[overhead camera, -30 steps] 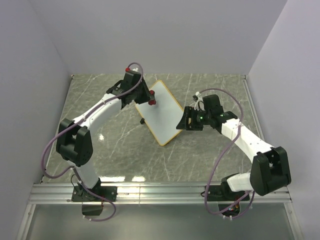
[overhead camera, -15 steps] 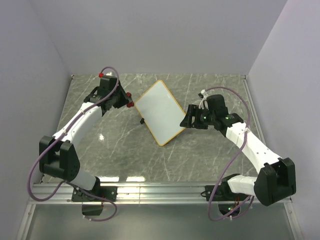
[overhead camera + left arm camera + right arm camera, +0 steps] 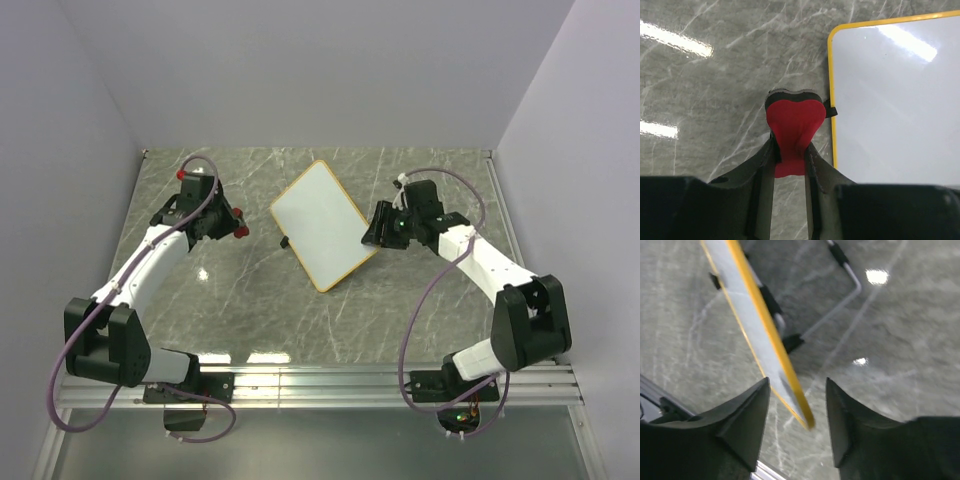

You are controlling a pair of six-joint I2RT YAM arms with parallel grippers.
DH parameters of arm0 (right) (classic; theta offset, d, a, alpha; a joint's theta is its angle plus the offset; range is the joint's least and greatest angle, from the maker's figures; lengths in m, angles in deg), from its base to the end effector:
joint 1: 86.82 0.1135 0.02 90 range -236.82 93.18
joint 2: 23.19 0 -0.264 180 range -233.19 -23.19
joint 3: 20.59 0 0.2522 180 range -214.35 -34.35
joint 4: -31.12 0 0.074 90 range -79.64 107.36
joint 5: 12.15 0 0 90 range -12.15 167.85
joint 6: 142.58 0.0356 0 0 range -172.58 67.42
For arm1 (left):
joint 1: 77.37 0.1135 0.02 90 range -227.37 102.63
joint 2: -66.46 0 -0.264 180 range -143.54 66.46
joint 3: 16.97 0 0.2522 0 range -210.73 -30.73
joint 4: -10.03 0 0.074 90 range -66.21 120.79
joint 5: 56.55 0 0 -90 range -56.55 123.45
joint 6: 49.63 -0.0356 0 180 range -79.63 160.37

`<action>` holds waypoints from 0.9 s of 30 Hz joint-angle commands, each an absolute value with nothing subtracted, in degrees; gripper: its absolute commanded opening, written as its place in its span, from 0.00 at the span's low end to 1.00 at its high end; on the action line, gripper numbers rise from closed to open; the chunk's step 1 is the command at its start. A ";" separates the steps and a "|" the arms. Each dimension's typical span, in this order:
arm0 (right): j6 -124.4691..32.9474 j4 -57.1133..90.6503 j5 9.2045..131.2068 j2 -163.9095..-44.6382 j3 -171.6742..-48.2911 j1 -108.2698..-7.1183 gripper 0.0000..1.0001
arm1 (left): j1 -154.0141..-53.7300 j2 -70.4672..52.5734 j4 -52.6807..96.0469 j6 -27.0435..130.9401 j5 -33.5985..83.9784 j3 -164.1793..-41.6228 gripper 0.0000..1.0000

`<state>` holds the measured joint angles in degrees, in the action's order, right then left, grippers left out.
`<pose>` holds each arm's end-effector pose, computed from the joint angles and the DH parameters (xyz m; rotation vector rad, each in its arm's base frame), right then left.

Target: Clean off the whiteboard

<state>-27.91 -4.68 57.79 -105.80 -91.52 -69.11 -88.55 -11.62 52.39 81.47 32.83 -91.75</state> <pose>0.2874 0.1046 0.2451 -0.0197 2.4735 0.7540 0.2882 -0.0574 0.2789 -0.6181 2.3339 -0.4452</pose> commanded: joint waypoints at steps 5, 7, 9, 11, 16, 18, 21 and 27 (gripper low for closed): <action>-27.53 2.24 50.08 -107.74 -95.52 -69.07 0.41 | -88.10 -8.42 52.35 79.57 33.36 -90.76 0.00; -27.96 2.16 48.85 -107.92 -95.70 -68.98 0.31 | -88.01 -8.42 52.09 79.65 33.28 -90.50 0.00; -28.49 2.07 48.58 -107.66 -95.43 -68.98 0.12 | -87.74 -8.51 51.56 79.74 33.28 -90.23 0.00; -28.93 1.37 48.75 -107.31 -95.69 -68.98 0.00 | -87.66 -8.95 51.30 79.83 33.28 -90.32 0.00; -29.81 -4.32 52.18 -106.25 -101.31 -68.98 0.00 | -87.57 -10.18 49.11 80.44 32.13 -89.97 0.00; -30.25 -7.06 53.85 -106.51 -107.19 -69.07 0.00 | -87.57 -10.71 48.40 80.88 31.52 -89.36 0.00; -30.95 -11.80 56.03 -107.30 -115.28 -69.07 0.00 | -87.57 -11.41 46.99 81.50 30.99 -88.83 0.00; -33.76 -20.25 59.21 -109.85 -128.03 -69.33 0.00 | -87.57 -12.64 45.85 81.41 29.85 -88.48 0.00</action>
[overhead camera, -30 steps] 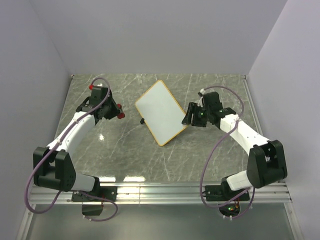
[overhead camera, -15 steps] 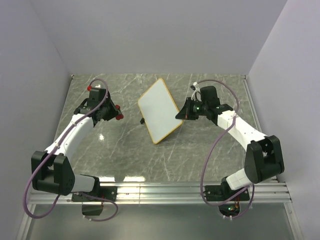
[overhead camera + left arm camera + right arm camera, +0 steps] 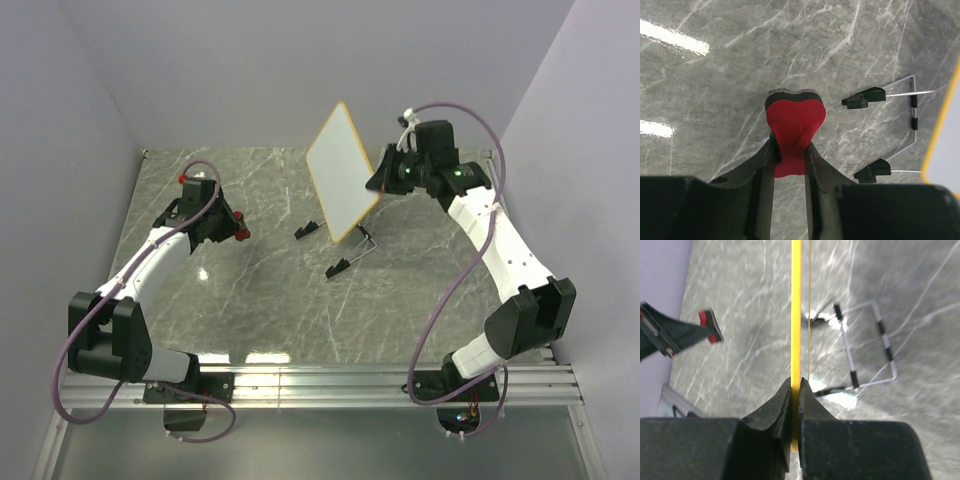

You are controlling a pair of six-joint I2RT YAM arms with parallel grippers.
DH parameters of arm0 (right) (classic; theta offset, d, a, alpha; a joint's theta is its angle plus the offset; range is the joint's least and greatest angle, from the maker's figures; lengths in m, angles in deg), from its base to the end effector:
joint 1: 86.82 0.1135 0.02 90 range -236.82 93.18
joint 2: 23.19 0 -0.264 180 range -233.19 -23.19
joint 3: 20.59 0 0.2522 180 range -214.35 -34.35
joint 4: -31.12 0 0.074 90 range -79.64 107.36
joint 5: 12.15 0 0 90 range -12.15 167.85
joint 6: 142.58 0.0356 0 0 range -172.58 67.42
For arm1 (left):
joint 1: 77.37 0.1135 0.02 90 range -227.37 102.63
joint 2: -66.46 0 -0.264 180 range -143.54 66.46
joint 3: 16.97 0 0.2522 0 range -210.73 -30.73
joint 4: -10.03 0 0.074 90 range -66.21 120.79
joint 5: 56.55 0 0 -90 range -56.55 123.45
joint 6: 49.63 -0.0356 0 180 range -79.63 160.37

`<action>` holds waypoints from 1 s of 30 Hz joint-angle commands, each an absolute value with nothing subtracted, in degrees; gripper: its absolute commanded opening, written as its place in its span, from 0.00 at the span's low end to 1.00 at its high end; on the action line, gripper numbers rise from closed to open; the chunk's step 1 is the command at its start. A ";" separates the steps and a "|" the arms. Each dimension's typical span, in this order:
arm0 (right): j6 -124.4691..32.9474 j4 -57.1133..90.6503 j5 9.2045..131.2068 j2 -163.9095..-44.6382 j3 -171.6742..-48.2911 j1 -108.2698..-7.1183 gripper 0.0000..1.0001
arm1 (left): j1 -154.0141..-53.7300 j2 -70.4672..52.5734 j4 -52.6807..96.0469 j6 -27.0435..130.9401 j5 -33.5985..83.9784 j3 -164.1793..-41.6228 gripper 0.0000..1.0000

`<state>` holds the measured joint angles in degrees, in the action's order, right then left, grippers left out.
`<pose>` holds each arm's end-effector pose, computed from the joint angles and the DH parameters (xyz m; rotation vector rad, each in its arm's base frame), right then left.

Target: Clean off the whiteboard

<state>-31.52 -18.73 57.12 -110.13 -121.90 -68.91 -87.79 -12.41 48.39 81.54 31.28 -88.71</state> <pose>0.3174 0.1158 0.3774 -0.1496 2.2470 0.7719 0.2910 -0.0549 0.2631 -0.6226 2.3348 -0.4715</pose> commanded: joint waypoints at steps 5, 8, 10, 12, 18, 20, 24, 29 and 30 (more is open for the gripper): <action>-36.05 -22.10 61.85 -106.96 -124.37 -69.42 0.00 | -87.57 -12.82 45.41 81.33 29.58 -88.21 0.00; -37.45 -21.92 61.15 -104.85 -120.76 -69.33 0.00 | -87.57 -12.73 45.23 81.15 29.32 -87.69 0.00; -39.46 -21.84 60.80 -103.71 -118.65 -69.07 0.00 | -87.57 -12.82 45.14 81.06 29.23 -87.51 0.00; -40.79 -21.57 61.85 -101.69 -117.24 -68.89 0.00 | -87.57 -12.99 45.06 80.97 28.97 -87.42 0.00; -43.26 -20.87 63.08 -98.69 -113.36 -68.19 0.00 | -87.57 -14.13 45.14 80.27 28.27 -88.56 0.00; -43.79 -20.78 63.87 -97.90 -112.49 -67.93 0.00 | -87.57 -14.57 45.23 80.10 28.00 -89.00 0.00; -44.31 -19.47 63.09 -97.02 -109.42 -66.88 0.00 | -87.57 -15.01 44.88 80.10 27.56 -89.53 0.00; -44.58 -16.83 63.70 -96.84 -105.37 -65.46 0.00 | -87.57 -15.45 44.79 79.83 27.21 -89.88 0.00; -44.66 -16.13 63.61 -96.93 -104.67 -65.20 0.00 | -87.57 -15.45 44.88 79.74 27.21 -89.88 0.00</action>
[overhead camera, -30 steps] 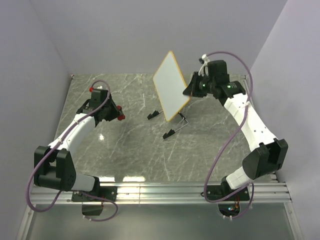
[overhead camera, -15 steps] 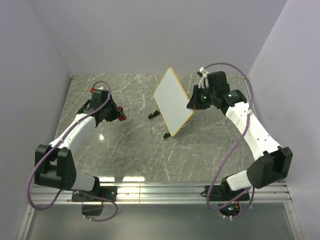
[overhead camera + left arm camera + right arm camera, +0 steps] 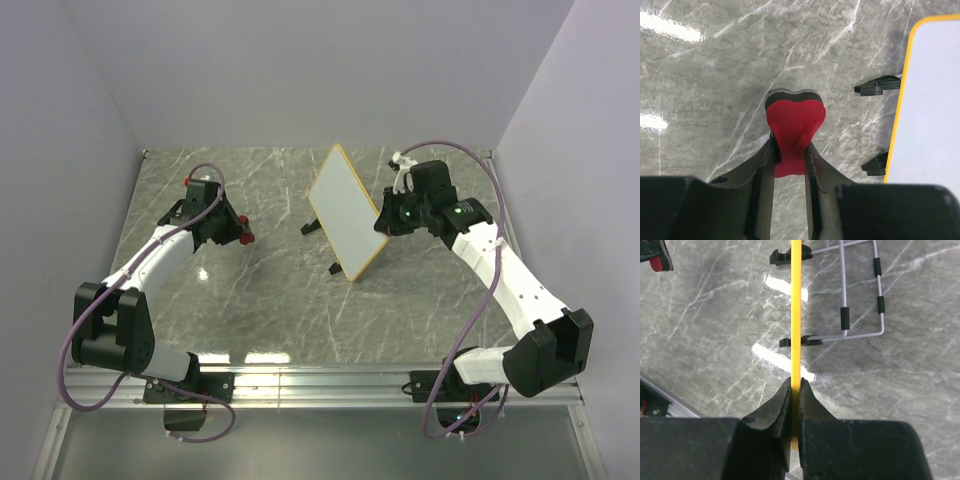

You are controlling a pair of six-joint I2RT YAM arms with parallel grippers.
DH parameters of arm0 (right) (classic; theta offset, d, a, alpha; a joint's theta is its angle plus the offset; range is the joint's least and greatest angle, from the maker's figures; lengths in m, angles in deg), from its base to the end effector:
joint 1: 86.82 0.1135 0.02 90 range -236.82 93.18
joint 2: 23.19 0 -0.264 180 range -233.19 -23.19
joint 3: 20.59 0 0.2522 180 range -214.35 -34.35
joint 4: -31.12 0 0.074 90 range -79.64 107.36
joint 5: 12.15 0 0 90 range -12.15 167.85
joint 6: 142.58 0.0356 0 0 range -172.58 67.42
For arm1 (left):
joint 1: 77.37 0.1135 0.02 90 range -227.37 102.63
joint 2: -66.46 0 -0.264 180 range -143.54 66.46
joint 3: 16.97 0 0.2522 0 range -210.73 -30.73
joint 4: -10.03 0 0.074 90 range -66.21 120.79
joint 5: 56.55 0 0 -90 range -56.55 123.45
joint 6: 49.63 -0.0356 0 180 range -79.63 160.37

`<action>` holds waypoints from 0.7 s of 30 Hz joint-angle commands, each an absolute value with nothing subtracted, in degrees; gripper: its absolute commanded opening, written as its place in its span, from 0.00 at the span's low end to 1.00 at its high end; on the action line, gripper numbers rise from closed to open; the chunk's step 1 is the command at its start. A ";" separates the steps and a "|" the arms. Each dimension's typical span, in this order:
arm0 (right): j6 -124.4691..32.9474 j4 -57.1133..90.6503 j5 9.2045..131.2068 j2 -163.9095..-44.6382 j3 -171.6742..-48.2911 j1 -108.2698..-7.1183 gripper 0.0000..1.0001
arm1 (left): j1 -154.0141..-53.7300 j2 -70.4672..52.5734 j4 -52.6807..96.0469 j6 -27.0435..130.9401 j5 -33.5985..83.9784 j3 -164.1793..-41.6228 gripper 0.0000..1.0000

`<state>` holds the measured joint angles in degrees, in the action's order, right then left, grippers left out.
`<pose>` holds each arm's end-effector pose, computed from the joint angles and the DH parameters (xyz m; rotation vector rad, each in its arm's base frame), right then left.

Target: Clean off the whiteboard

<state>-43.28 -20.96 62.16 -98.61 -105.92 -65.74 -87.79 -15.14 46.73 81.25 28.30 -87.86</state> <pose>0.2599 0.1105 0.3397 -0.3824 2.3132 0.5831 0.2977 -0.0580 0.2472 -0.6046 2.3847 -0.5148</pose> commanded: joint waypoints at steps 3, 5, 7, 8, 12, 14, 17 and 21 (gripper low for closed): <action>-45.10 -15.86 64.57 -97.11 -104.13 -64.15 0.00 | -87.57 -15.37 45.32 79.39 27.39 -90.06 0.00; -45.63 -15.86 66.68 -96.76 -103.96 -62.92 0.00 | -87.57 -15.02 45.41 79.22 27.47 -90.06 0.00; -46.25 -15.51 68.78 -95.44 -103.43 -62.04 0.00 | -87.65 -14.58 45.41 79.22 27.48 -89.88 0.00; -46.33 -15.42 70.27 -94.92 -103.26 -61.86 0.00 | -87.57 -14.58 45.41 79.22 27.65 -89.62 0.00; -47.21 -13.93 73.88 -90.79 -102.38 -60.98 0.00 | -87.57 -14.14 45.76 79.04 28.00 -89.27 0.00; -47.30 -14.01 74.33 -89.91 -102.11 -60.37 0.00 | -87.57 -14.22 46.11 78.78 28.18 -89.44 0.00; -47.22 -13.31 75.38 -87.53 -100.89 -59.23 0.00 | -87.57 -14.14 46.55 78.43 28.70 -89.88 0.00; -46.43 -12.34 76.35 -85.33 -98.34 -57.30 0.00 | -87.57 -13.70 46.29 79.13 28.79 -89.27 0.00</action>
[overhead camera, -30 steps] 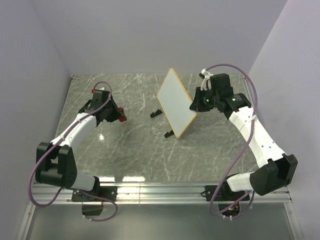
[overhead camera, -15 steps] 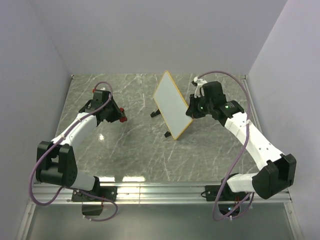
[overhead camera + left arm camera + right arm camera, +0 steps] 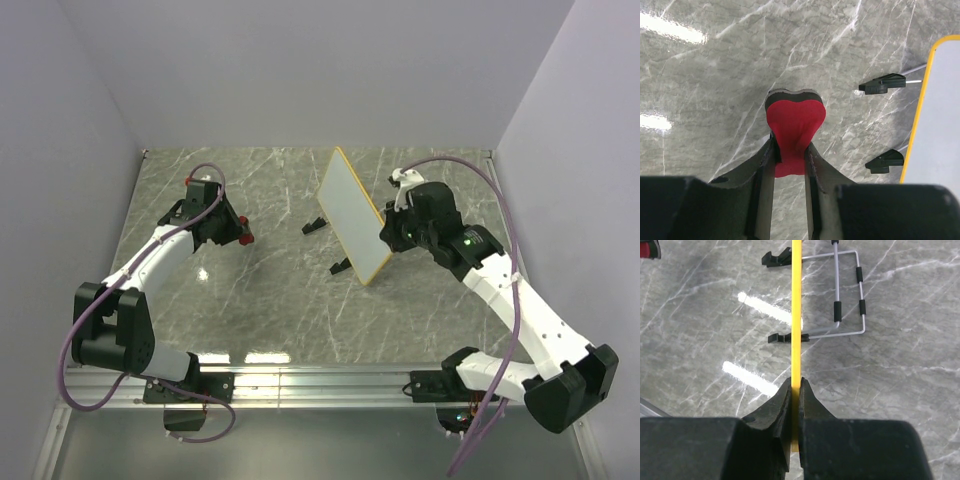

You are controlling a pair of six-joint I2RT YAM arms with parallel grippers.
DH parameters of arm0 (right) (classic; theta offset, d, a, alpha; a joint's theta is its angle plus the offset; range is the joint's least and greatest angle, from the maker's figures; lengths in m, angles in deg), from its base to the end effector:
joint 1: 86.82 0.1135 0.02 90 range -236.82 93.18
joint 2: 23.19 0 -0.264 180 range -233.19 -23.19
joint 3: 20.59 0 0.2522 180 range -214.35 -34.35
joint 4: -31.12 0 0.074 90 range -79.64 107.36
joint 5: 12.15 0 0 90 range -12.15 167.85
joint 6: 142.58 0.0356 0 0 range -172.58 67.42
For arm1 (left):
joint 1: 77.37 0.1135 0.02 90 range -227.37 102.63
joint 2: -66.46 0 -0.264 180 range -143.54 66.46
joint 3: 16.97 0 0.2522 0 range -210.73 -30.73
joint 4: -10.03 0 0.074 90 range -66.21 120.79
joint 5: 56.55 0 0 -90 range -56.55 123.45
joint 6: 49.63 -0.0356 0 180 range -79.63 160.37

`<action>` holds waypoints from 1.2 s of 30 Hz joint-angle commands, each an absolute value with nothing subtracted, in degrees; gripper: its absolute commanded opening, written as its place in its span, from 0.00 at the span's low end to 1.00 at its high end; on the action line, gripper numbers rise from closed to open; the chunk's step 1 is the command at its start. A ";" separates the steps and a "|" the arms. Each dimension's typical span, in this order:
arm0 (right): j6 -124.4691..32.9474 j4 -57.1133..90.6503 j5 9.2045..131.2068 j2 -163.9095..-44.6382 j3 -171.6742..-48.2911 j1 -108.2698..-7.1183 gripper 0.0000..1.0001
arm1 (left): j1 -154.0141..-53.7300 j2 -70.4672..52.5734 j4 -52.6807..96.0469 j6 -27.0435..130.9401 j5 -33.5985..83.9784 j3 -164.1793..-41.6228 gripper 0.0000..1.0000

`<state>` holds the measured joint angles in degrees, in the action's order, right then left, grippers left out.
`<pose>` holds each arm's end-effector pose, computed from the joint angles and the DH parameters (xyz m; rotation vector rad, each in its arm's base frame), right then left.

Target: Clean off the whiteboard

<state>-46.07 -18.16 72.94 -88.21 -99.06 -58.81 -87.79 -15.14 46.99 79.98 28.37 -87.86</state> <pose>0.2127 0.1166 0.3474 -0.4632 2.1782 0.4290 0.2974 -0.0579 0.2469 -0.5793 2.3927 -0.5019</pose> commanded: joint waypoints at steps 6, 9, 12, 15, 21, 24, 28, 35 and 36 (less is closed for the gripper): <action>-44.84 -10.42 77.58 -85.16 -98.59 -53.25 0.00 | -87.57 -12.03 46.20 79.83 29.06 -87.43 0.00; -45.02 -10.41 77.76 -86.47 -101.48 -51.93 0.00 | -87.57 -10.80 46.20 80.27 29.32 -86.37 0.00; -45.28 -10.59 77.50 -88.49 -104.30 -51.58 0.00 | -87.57 -9.84 46.64 80.36 29.67 -85.84 0.00; -45.02 -10.23 76.53 -89.63 -105.36 -51.58 0.00 | -87.57 -9.04 47.34 80.18 30.20 -85.58 0.00; -44.23 -9.62 75.83 -91.04 -104.14 -51.58 0.00 | -87.57 -8.16 48.13 79.83 30.73 -85.49 0.00; -44.31 -9.70 75.65 -91.92 -103.52 -51.58 0.00 | -87.57 -8.16 48.13 79.83 30.90 -85.57 0.00; -43.88 -9.27 74.16 -92.89 -102.73 -51.58 0.00 | -87.57 -8.60 48.13 79.74 30.46 -86.19 0.00; -40.89 -7.69 71.79 -94.29 -100.80 -53.07 0.00 | -87.57 -9.39 48.05 79.31 30.11 -86.98 0.00; -40.63 -7.77 71.52 -94.47 -100.79 -53.59 0.00 | -87.57 -9.56 48.04 79.22 30.11 -86.98 0.00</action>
<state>-43.12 -14.03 73.60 -94.65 -100.45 -52.47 -87.79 -9.99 48.52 80.12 30.25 -85.67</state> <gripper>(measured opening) 0.076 0.295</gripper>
